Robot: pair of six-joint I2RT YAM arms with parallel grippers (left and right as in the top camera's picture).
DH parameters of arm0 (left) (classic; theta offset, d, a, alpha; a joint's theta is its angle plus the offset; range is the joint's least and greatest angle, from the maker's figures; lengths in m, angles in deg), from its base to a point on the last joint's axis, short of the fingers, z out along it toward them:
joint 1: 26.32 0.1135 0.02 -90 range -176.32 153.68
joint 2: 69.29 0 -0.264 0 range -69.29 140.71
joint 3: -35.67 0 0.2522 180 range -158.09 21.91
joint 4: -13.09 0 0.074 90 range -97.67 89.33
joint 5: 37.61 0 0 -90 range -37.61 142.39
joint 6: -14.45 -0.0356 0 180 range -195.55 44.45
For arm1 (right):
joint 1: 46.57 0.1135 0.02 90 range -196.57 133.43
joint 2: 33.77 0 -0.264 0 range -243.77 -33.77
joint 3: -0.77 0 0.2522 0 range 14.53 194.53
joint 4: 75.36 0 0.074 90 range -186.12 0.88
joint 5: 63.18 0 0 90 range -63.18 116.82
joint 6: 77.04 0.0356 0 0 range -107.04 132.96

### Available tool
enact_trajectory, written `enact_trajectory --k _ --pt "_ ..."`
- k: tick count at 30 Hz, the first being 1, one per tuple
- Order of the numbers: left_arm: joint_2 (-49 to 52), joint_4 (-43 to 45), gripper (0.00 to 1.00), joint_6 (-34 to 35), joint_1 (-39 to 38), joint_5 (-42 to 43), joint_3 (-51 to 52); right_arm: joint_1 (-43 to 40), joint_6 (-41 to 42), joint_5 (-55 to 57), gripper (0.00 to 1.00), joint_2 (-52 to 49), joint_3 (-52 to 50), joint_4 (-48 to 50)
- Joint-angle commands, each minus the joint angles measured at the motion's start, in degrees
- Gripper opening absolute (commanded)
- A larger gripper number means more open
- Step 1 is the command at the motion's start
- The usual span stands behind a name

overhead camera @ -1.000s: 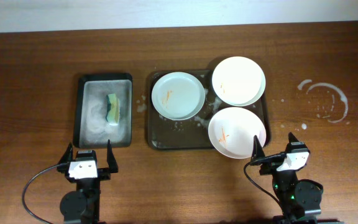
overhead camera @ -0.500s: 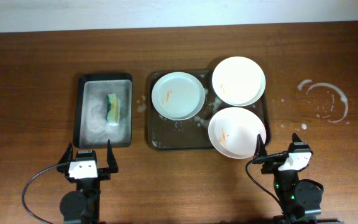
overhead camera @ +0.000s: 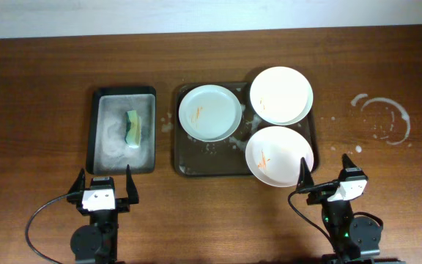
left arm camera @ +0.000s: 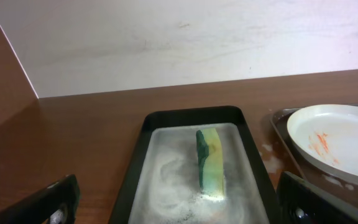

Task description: Clean dirty plates on tray and stack at the side

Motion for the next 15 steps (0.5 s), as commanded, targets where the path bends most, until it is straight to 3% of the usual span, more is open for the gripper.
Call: enact_trajectory --k 1,15 --pt "-0.48 0.15 0.99 -1.14 0.35 -0.59 0.44 0.31 1.25 -2.86 0.98 0.39 0.48 0.39" --pt "-0.48 4.85 0.99 -0.83 0.35 -0.81 0.42 0.28 1.20 -2.62 0.98 -0.63 11.15 0.26"
